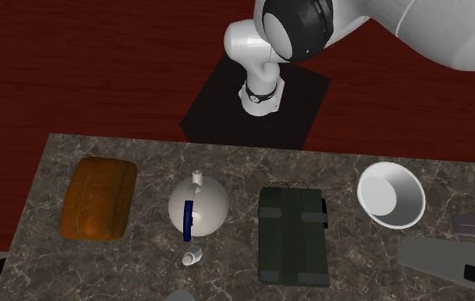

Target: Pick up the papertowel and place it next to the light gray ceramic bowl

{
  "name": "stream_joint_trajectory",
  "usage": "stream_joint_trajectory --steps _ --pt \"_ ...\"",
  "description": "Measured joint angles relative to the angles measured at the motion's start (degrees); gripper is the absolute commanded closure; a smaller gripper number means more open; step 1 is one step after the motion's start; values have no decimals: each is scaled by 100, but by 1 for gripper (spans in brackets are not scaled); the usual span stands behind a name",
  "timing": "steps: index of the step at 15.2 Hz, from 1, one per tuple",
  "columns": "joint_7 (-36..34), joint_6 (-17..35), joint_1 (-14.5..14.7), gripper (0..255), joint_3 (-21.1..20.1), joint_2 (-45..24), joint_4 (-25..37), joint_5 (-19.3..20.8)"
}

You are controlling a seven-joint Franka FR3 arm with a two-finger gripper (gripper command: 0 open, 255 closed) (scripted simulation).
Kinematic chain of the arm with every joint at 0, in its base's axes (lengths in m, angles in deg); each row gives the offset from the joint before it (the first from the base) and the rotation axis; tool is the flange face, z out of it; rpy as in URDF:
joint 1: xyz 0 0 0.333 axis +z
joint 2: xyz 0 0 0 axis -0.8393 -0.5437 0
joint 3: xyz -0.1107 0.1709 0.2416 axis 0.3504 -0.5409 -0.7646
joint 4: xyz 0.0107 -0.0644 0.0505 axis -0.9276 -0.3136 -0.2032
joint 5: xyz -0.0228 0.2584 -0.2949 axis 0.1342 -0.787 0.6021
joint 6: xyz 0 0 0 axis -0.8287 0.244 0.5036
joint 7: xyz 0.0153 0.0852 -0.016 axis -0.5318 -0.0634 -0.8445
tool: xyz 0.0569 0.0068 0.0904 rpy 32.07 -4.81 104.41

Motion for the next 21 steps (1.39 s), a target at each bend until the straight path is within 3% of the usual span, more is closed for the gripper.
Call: stream_joint_trajectory --steps 21 --pt "137 1836 -402 255 30 408 -2213 -233"
